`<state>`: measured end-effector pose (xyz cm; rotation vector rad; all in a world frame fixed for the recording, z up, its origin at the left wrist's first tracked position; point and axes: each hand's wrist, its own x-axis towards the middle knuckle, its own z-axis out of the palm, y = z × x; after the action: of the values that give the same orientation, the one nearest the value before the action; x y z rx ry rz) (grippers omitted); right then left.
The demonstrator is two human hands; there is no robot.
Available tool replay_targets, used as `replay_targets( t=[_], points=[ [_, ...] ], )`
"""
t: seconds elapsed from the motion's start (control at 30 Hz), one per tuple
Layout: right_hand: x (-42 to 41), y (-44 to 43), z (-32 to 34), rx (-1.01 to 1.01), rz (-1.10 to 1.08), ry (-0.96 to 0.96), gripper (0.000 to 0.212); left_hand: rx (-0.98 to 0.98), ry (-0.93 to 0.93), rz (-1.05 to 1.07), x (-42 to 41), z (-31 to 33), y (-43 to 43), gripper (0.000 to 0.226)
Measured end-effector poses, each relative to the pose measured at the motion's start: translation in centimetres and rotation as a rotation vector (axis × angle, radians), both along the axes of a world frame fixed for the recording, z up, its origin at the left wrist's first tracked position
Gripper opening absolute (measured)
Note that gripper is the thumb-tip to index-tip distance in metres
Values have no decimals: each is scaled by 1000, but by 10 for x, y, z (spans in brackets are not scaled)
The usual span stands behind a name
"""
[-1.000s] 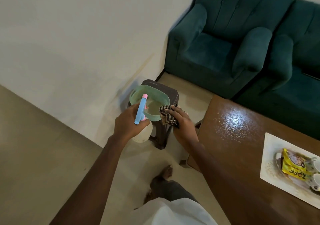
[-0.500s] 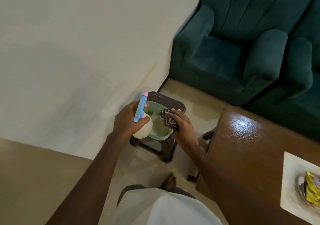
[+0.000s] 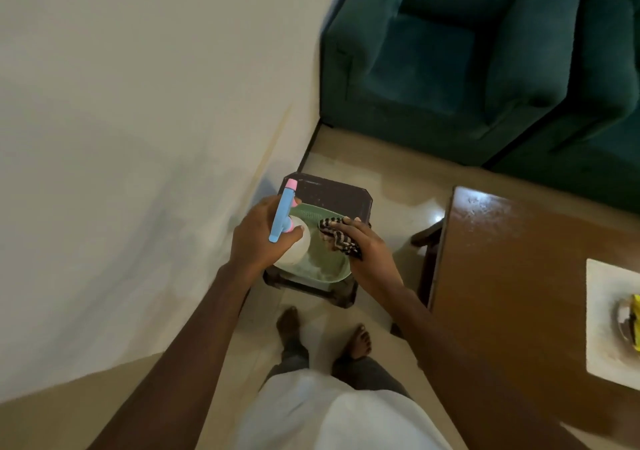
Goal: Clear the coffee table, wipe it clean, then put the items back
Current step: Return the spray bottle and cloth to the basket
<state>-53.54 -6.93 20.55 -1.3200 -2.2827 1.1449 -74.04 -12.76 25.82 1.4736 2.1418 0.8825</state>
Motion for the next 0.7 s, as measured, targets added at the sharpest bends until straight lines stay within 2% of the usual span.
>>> replay_targets(
  t=[0.13,0.3,0.43,0.63,0.7],
  points=[
    [-14,-2,-21,-64,-61,-39,58,1,17,-57,-13,-26,20,42],
    [-40,1,-69,-139,-93,-112,58,-101,-50,-148,-34,-71,40,45],
    [-62,13,-105,-194,-122,-206,58,-120,-18,-140,-48,-113,55,51],
    [-84,35,-145,-310,-82,-323,55,-21,25,-199,-65,-159,65,48],
    [-88,39,-155,-274,-88,-351,58,30,26,-231,-66,-173,68,52]
  ],
)
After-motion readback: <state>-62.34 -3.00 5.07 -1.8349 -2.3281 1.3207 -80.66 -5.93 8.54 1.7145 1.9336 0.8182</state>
